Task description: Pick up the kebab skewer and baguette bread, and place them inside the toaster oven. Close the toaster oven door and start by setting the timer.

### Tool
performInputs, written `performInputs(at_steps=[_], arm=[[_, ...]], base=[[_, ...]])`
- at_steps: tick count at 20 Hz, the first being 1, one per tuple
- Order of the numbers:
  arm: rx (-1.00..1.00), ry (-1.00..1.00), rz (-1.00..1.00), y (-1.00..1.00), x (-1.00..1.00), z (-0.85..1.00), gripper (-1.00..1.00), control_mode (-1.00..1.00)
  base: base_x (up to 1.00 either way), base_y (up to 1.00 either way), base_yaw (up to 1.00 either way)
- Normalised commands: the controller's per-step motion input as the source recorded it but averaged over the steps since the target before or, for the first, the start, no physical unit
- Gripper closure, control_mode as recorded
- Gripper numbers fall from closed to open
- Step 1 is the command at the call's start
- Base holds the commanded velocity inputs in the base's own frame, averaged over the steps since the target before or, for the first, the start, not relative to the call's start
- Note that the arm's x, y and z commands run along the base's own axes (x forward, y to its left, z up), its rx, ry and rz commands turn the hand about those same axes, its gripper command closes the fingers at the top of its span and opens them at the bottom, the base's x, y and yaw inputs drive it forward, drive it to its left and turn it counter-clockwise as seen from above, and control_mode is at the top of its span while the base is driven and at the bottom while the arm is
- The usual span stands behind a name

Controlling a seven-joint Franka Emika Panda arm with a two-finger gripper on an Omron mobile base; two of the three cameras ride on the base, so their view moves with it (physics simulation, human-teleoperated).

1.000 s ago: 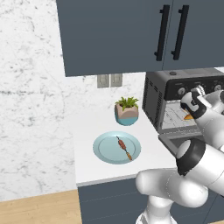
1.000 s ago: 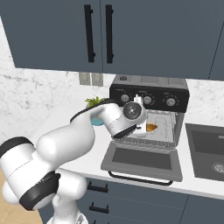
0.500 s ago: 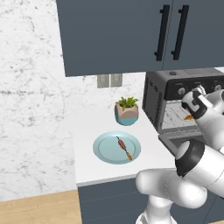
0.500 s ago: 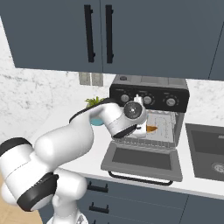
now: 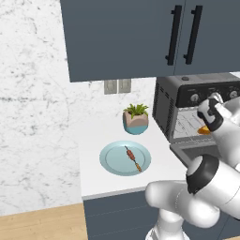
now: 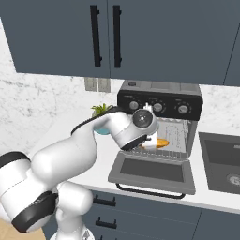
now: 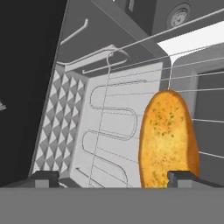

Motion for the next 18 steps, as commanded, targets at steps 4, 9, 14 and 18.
performInputs(at_steps=[4, 9, 14, 18], arm=[[0.0, 0.13, 0.02, 0.08, -0.53, 0.0, -1.0, -1.0], [0.0, 0.12, 0.16, 0.59, -0.57, 0.0, -1.0, -1.0], [-0.02, 0.11, 0.29, 0.97, -0.27, 0.0, -1.0, -1.0], [-0.06, 0.07, 0.25, 0.94, -0.23, 0.0, -1.0, -1.0]], base=[[0.0, 0.0, 0.0], [0.0, 0.0, 0.0], [0.0, 0.0, 0.0], [0.0, 0.0, 0.0]])
